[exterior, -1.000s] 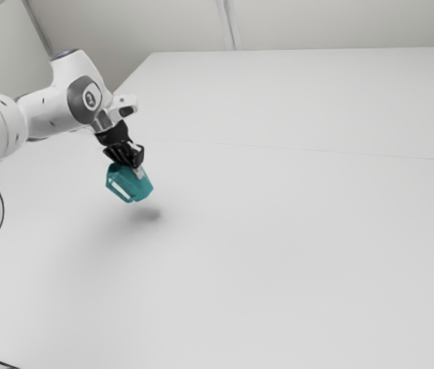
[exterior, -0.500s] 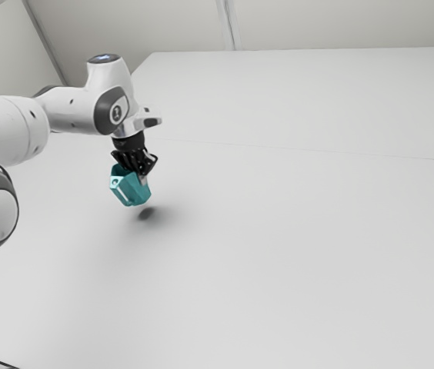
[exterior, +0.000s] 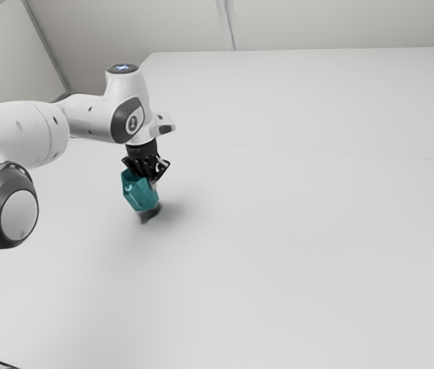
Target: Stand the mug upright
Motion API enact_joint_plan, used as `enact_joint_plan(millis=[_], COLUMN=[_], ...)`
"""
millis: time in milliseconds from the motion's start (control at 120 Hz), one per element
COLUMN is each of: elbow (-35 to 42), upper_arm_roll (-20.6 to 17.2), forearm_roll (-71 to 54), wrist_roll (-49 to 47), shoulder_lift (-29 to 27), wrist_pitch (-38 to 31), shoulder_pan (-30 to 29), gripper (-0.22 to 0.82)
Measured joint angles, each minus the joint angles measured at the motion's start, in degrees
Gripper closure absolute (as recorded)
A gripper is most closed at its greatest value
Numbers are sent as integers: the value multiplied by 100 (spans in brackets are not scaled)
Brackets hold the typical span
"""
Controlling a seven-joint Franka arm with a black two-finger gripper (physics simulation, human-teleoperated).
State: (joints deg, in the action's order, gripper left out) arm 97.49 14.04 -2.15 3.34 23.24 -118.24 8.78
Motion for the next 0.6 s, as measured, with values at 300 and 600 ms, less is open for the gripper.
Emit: enact_joint_plan(millis=[300, 600], elbow=[8, 9], upper_arm_roll=[0, 2], forearm_roll=[-99, -54], wrist_roll=[-249, -349], shoulder_lift=[142, 172], wrist_pitch=[-151, -256], shoulder_pan=[45, 67], gripper=[78, 36])
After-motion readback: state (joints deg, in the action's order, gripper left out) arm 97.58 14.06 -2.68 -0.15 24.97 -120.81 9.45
